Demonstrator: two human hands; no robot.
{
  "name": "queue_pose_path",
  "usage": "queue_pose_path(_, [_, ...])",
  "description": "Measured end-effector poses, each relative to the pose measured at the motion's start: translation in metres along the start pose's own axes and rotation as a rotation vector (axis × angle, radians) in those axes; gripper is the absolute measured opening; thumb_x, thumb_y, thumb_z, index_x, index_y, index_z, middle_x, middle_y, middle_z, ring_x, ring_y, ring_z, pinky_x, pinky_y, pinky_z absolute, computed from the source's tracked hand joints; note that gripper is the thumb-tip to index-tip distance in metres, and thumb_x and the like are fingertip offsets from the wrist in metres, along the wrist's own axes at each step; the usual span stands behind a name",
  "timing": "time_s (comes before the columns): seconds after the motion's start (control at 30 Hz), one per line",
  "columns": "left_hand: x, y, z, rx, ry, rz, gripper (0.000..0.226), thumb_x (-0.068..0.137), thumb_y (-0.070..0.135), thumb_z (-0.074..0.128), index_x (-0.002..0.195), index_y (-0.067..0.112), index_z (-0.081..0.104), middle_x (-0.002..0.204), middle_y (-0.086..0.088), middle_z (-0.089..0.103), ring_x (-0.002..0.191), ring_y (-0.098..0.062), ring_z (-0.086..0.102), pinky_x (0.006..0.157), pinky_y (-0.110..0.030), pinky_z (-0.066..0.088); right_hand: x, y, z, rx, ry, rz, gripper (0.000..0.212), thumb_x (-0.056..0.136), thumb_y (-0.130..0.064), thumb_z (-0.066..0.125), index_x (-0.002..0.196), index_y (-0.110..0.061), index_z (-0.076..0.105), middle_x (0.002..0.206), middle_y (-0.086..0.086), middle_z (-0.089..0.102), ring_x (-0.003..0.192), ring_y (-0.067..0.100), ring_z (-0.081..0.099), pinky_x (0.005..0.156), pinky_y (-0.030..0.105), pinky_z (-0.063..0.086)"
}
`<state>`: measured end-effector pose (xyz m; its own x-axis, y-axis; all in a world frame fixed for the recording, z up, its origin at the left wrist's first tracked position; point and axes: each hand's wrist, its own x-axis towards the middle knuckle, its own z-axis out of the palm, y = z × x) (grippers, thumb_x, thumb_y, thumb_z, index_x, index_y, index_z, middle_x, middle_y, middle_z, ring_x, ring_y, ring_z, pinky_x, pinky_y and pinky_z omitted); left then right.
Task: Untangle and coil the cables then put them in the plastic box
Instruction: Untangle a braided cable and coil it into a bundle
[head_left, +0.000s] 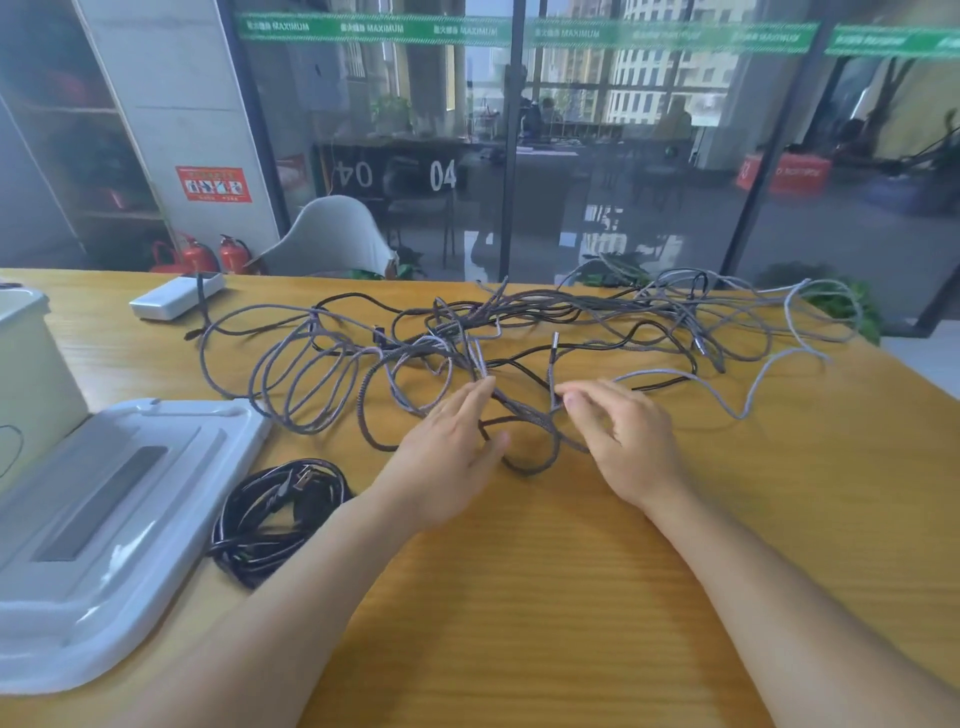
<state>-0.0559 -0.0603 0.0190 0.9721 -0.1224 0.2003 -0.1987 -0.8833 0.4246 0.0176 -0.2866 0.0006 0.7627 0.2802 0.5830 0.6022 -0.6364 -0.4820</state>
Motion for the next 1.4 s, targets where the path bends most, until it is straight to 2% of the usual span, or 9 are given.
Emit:
queue_pose_path(0.17, [-0.008, 0.001, 0.012, -0.054, -0.048, 0.112, 0.066, 0.11, 0.038, 0.044, 0.167, 0.028, 0.011, 0.173, 0.008, 0.014, 0.159, -0.005, 0.005, 0.129, -0.028, 0.009, 0.005, -0.012, 0.023, 0.057, -0.222, -0.028, 0.046, 0.107, -0.043, 0.051, 0.152, -0.035, 0.051, 0.144, -0.021, 0.059, 0.125, 0.001, 0.058, 0.104, 0.028, 0.048])
queue_pose_path(0.3, [-0.015, -0.007, 0.006, -0.046, 0.075, 0.186, 0.063, 0.109, 0.036, 0.048, 0.165, 0.026, 0.022, 0.169, 0.008, 0.026, 0.157, -0.006, 0.013, 0.128, -0.031, 0.017, 0.002, -0.008, 0.024, 0.052, -0.305, -0.041, 0.04, 0.107, -0.039, 0.053, 0.147, -0.034, 0.058, 0.143, -0.018, 0.062, 0.134, 0.005, 0.054, 0.112, 0.04, 0.045])
queue_pose_path(0.47, [-0.009, -0.013, -0.006, 0.081, 0.409, 0.302, 0.057, 0.105, 0.033, 0.052, 0.158, 0.014, 0.041, 0.164, 0.002, 0.039, 0.159, -0.013, 0.019, 0.13, -0.04, 0.015, -0.001, -0.021, 0.018, 0.035, -0.389, -0.037, 0.046, 0.106, -0.045, 0.053, 0.15, -0.031, 0.055, 0.139, -0.017, 0.063, 0.13, 0.001, 0.051, 0.11, 0.026, 0.04])
queue_pose_path(0.6, [-0.007, -0.03, -0.007, 0.212, 0.349, 0.174, 0.069, 0.107, 0.044, 0.05, 0.165, 0.016, 0.026, 0.172, 0.001, 0.022, 0.161, -0.012, -0.001, 0.131, -0.039, 0.0, -0.005, -0.03, 0.011, 0.414, -0.426, 0.107, 0.052, 0.103, -0.054, 0.044, 0.148, -0.03, 0.057, 0.142, -0.019, 0.061, 0.132, -0.009, 0.051, 0.109, 0.014, 0.039])
queue_pose_path(0.77, [-0.002, -0.04, 0.001, 0.341, 0.236, 0.069, 0.076, 0.105, 0.055, 0.043, 0.167, 0.026, 0.01, 0.175, 0.005, 0.001, 0.157, -0.014, -0.023, 0.128, -0.038, -0.015, 0.0, -0.03, 0.005, 0.736, -0.189, 0.206, 0.03, 0.108, -0.031, 0.052, 0.136, -0.029, 0.064, 0.127, -0.008, 0.073, 0.124, 0.008, 0.065, 0.102, 0.03, 0.051])
queue_pose_path(0.87, [0.003, -0.043, -0.001, 0.345, 0.173, 0.011, 0.078, 0.107, 0.051, 0.044, 0.166, 0.031, -0.003, 0.174, 0.003, -0.009, 0.156, -0.018, -0.026, 0.125, -0.037, -0.02, -0.001, -0.027, 0.005, 0.67, -0.022, 0.169, 0.036, 0.102, -0.004, 0.064, 0.131, -0.024, 0.068, 0.124, -0.009, 0.073, 0.12, 0.012, 0.067, 0.106, 0.038, 0.054])
queue_pose_path(1.07, [0.005, -0.047, 0.002, 0.346, 0.093, -0.088, 0.075, 0.108, 0.042, 0.044, 0.167, 0.028, 0.0, 0.174, -0.002, -0.012, 0.158, -0.023, -0.023, 0.125, -0.04, -0.018, 0.003, -0.029, 0.003, 0.564, 0.26, 0.153, 0.029, 0.099, 0.0, 0.065, 0.114, -0.024, 0.074, 0.111, -0.011, 0.077, 0.108, 0.009, 0.072, 0.095, 0.031, 0.057])
queue_pose_path(1.23, [0.002, -0.048, 0.002, 0.315, 0.121, -0.099, 0.067, 0.108, 0.033, 0.046, 0.166, 0.026, 0.012, 0.174, 0.0, 0.012, 0.161, -0.017, -0.004, 0.127, -0.039, -0.015, -0.001, -0.022, -0.003, 0.233, -0.139, 0.253, 0.018, 0.101, -0.02, 0.067, 0.104, -0.034, 0.077, 0.097, -0.02, 0.076, 0.093, -0.003, 0.066, 0.079, 0.015, 0.051])
queue_pose_path(1.4, [-0.002, -0.048, -0.004, 0.238, 0.239, -0.087, 0.05, 0.106, 0.024, 0.053, 0.155, 0.031, 0.044, 0.147, 0.005, 0.059, 0.148, -0.013, 0.04, 0.13, -0.035, -0.003, -0.004, -0.018, -0.007, 0.075, -0.394, 0.223, 0.019, 0.103, -0.036, 0.062, 0.114, -0.034, 0.077, 0.113, -0.025, 0.072, 0.111, -0.002, 0.06, 0.098, 0.025, 0.046])
